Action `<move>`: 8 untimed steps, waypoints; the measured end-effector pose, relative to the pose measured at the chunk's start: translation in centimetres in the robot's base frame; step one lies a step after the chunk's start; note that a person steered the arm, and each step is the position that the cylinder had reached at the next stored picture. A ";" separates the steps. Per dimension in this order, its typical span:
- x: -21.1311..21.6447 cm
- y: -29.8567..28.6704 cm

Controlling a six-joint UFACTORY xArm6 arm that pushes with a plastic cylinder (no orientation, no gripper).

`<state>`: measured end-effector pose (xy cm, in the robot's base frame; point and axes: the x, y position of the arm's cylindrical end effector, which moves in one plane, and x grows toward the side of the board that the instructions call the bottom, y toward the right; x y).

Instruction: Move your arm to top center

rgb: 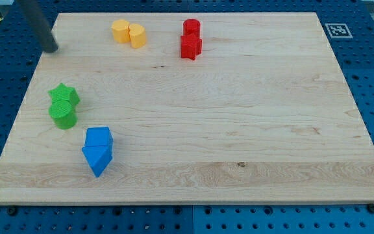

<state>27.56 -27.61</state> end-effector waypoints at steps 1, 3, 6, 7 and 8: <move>-7.9 2.9; -8.4 10.3; -8.3 22.0; -8.3 25.3; -8.2 25.6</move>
